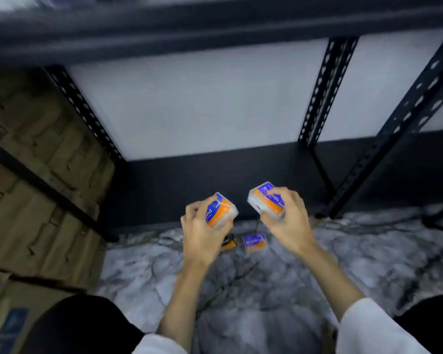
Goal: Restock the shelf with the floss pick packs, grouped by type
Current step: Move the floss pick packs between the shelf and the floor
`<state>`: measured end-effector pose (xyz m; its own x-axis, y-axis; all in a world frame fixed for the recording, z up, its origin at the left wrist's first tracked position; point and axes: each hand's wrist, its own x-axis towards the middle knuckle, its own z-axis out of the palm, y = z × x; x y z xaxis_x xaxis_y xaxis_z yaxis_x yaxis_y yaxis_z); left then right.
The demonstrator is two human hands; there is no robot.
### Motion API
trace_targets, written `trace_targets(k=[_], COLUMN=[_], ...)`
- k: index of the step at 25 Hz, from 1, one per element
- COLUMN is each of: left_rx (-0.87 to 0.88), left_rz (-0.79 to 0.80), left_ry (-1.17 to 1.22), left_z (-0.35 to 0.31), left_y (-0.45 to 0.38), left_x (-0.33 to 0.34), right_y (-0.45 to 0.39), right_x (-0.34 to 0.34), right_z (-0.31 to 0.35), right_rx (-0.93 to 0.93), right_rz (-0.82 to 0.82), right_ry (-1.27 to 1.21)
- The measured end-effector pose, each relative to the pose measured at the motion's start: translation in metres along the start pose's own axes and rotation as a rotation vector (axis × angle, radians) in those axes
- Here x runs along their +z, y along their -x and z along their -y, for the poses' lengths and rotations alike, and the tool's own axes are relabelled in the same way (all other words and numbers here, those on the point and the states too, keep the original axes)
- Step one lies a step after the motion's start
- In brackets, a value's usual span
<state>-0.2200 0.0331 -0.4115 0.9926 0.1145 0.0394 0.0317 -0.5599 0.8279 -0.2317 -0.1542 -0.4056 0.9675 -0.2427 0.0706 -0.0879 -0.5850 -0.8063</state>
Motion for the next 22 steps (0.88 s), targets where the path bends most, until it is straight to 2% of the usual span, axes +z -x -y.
trace_targets(k=[4,8,11,14,18,22], left_rx=[-0.212,-0.288,-0.264,-0.215,-0.157,-0.105], left_rz=[0.072,0.119,0.188,0.247,0.309,0.377], left_ry=[-0.017,-0.153,-0.247,-0.274,-0.292,-0.274], left_z=[0.078,0.142,0.176,0.195,0.211,0.221], left_y=[-0.004,-0.015,-0.033,-0.052,-0.061,-0.059], left_x=[0.057,0.102,0.127,0.143,0.157,0.161], right_y=[-0.007,-0.018,-0.032,-0.042,-0.048,-0.048], right_x=[0.058,0.103,0.128,0.146,0.16,0.162], right_z=[-0.081,-0.141,-0.179,-0.205,-0.22,-0.225], right_rx=[0.152,0.248,0.287,0.241,0.17,0.175], right_rz=[0.117,0.271,0.369,0.364,0.383,0.419], right_ry=[0.179,0.259,0.322,0.329,0.291,0.268])
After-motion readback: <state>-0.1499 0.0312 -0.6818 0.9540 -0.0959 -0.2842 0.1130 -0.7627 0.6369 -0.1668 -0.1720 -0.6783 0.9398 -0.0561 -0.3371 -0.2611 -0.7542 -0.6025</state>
